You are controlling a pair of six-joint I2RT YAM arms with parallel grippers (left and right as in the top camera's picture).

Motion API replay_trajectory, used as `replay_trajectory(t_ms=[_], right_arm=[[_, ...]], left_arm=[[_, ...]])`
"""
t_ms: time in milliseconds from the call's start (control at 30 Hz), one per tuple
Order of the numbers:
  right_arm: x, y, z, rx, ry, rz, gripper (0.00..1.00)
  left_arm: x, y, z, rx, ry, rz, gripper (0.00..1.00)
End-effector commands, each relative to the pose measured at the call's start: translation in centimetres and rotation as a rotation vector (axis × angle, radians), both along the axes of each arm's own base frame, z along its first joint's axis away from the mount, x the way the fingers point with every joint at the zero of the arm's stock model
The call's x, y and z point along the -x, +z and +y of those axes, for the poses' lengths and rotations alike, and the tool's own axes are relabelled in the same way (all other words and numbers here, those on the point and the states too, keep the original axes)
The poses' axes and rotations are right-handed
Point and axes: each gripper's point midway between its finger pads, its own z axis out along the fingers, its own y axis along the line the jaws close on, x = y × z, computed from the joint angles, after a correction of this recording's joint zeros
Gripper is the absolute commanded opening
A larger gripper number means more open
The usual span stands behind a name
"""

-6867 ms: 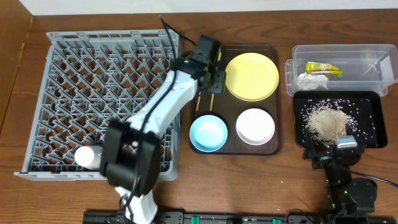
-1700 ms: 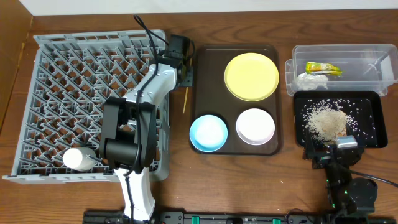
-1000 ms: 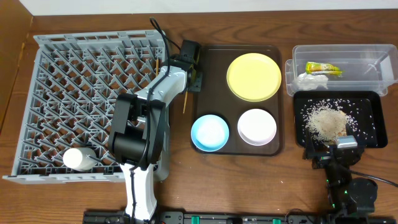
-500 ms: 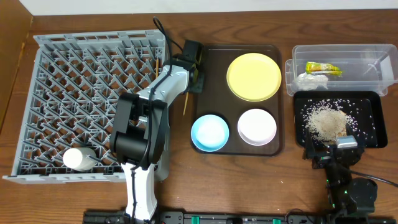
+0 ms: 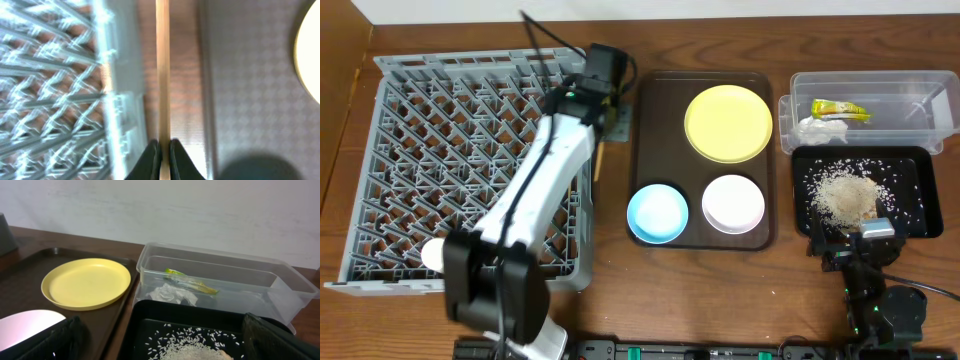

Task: Sort waste into correct bins and load items into the dishwasher

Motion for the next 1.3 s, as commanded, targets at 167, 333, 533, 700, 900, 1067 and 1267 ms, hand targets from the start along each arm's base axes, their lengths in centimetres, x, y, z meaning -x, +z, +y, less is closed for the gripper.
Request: replay_trajectory(t_ms=[167,333,533,700,900,1067,1267], right_arm=[[0.0,-0.1,-0.3,0.01,-0.013,-0.002,0.99],[0.0,-0.1,-0.3,0.01,-0.013,-0.002,0.99],[0.0,-0.1,-0.3,0.01,-0.013,-0.002,0.99],[0.0,-0.1,-0.3,0.01,-0.013,-0.002,0.99],[0.0,-0.1,-0.3,0.01,-0.013,-0.002,0.99],[0.0,-0.1,-0.3,0.01,-0.013,-0.002,0.99],[0.0,-0.1,-0.3,0.01,-0.013,-0.002,0.99]], left_arm=[[1.2,-0.3,7.5,-0.123,0.174,0.037,0.08],[1.0,-2.4,9.6,-0.125,0.217,0.088,0.08],[1.3,-2.0,7.6,-0.068,0.153,0.097,0.27],[1.6,1.0,5.7,-0.044,0.118,0.04,0.36],[4.8,4.1,-4.2,0.271,-0.079,0.056,0.37],[7.7,3.8,-11.1,0.349,-0.175,0.109,0.37],[10.5,1.5,-17.3,0.298,-0.304,0.133,0.37]])
